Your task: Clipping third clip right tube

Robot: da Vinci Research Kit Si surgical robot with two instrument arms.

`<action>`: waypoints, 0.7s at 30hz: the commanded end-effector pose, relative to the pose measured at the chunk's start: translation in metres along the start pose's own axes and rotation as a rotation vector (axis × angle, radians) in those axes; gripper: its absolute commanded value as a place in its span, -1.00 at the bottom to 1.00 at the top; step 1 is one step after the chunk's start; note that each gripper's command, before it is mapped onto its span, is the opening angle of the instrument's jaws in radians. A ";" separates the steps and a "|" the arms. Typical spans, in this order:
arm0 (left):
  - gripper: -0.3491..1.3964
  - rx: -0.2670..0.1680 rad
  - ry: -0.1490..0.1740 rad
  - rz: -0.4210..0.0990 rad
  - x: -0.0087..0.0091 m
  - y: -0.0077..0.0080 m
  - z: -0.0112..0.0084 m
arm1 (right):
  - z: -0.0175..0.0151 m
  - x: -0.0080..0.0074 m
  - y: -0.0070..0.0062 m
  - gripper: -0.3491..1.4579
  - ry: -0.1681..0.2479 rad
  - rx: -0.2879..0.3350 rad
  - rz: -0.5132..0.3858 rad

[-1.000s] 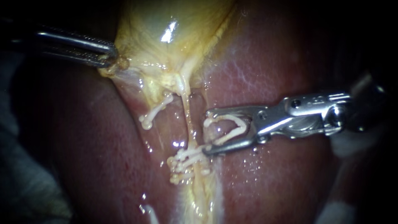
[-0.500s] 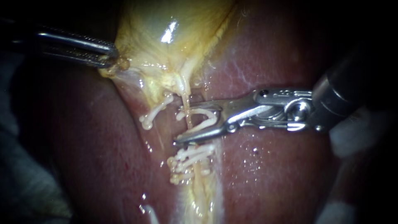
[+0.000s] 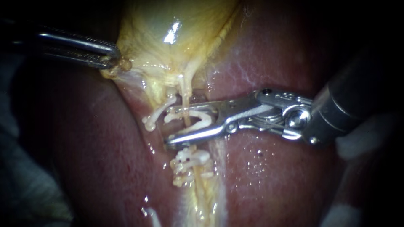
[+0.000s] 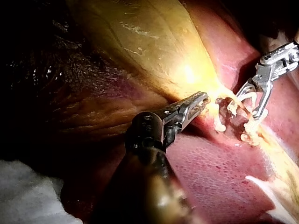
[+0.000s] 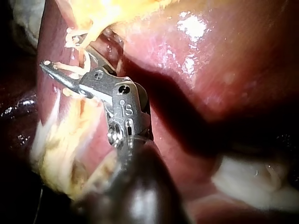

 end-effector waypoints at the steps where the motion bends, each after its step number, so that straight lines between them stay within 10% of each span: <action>1: -1.00 0.000 0.000 0.000 0.0000 0.0000 0.0000 | 0.0000 0.0000 0.0000 -0.13 0.003 0.003 0.006; 21: -1.00 0.000 0.000 0.000 0.0000 0.0000 0.0000 | -0.0007 0.0001 -0.0003 -0.99 0.006 0.007 0.061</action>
